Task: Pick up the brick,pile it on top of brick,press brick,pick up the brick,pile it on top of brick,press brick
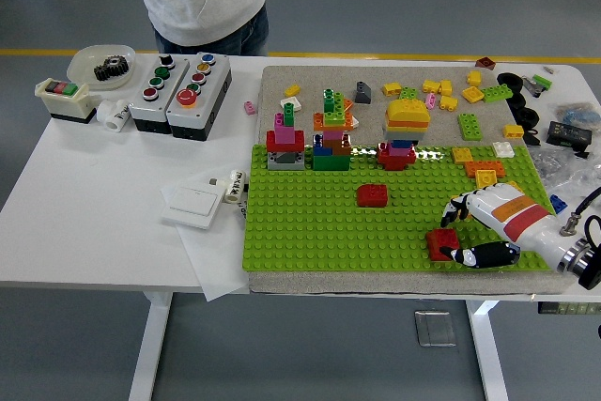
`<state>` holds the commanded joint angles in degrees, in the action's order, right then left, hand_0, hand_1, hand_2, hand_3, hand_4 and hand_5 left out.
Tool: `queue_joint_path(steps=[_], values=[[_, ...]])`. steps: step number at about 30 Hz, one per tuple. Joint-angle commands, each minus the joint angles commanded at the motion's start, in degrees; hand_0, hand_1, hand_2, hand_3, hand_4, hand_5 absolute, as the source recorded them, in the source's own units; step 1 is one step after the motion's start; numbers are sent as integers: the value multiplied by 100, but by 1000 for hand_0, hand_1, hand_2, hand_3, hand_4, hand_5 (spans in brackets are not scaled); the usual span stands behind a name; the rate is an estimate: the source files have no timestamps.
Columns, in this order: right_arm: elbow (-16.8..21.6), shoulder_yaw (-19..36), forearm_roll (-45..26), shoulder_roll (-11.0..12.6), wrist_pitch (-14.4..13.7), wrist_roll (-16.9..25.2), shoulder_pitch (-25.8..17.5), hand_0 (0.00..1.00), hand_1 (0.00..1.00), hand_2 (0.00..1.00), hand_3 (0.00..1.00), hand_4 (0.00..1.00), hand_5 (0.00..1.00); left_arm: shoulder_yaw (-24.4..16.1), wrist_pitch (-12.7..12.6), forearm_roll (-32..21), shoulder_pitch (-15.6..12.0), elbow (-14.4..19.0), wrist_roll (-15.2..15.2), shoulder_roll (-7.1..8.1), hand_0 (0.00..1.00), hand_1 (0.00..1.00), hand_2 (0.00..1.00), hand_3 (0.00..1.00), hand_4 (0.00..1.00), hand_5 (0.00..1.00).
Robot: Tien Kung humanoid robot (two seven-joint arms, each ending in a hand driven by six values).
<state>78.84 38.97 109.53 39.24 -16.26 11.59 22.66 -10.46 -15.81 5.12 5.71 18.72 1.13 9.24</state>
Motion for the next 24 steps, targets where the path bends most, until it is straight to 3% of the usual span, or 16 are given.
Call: queue_joint_path(steps=[8,17,18,24], values=[[78,87,18,2,-42,-10,-34,499,562,647,610,895,442,8,2,-11,12,0,5,-1,832,909,930,826,816,801],[542,441,199,114,-200,5,-435,529,578,671,625,905,454,23,2,-26,26,-1,17,3,832,909,930,825,816,801],[584,464,220,130,-207,15,-475,623,629,710,626,898,453,24,2,-27,27,-1,18,3,832,909,929,826,816,803],[816,608,472,226,-269,80,-737,635,634,704,624,900,453,31,8,-30,30,0,24,6,834,909,928,825,815,803]])
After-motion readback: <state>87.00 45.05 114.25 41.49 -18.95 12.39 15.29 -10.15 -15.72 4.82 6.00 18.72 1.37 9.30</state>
